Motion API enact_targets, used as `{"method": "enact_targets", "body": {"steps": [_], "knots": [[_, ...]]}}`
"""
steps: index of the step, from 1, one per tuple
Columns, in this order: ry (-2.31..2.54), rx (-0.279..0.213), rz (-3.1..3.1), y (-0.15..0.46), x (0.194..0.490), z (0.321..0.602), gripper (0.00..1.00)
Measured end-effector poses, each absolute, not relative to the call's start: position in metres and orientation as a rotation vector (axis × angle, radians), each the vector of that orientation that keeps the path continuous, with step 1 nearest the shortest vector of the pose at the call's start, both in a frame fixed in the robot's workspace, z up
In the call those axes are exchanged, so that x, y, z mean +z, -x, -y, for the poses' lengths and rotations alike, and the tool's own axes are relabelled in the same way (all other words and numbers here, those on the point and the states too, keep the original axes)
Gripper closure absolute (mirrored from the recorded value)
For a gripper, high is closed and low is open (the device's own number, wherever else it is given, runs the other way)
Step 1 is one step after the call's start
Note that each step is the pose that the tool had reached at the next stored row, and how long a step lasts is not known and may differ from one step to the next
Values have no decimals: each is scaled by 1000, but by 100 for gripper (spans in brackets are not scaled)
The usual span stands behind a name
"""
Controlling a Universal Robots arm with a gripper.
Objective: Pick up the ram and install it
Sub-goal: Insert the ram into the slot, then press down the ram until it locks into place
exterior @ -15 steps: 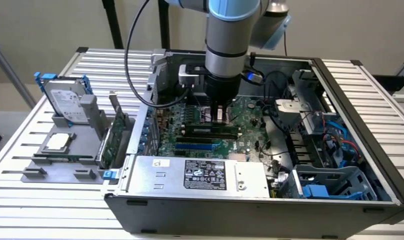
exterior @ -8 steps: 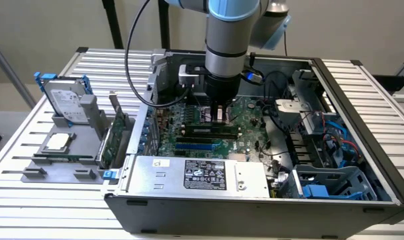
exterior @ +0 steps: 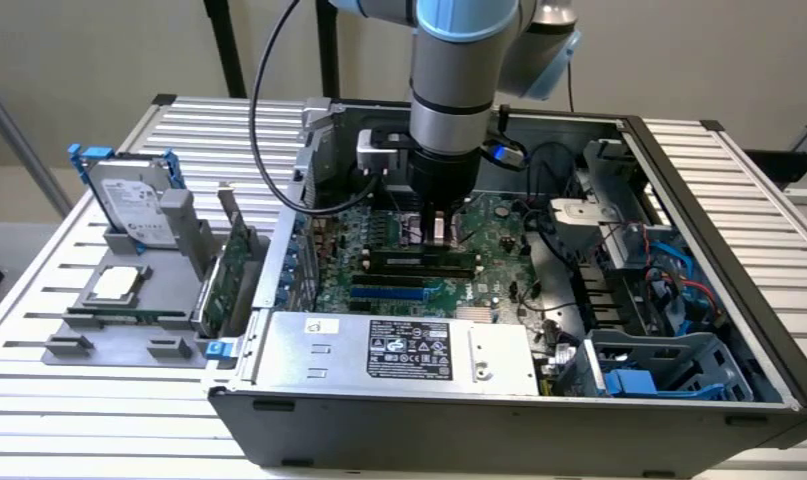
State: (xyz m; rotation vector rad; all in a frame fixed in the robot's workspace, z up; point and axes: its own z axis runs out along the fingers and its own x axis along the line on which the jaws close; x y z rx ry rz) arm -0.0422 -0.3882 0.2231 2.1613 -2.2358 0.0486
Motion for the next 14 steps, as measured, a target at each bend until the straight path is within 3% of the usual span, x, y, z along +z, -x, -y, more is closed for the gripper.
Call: {"method": "enact_targets", "body": {"steps": [14], "knots": [[-2160, 51, 2234, 43, 220, 387, 100]]}}
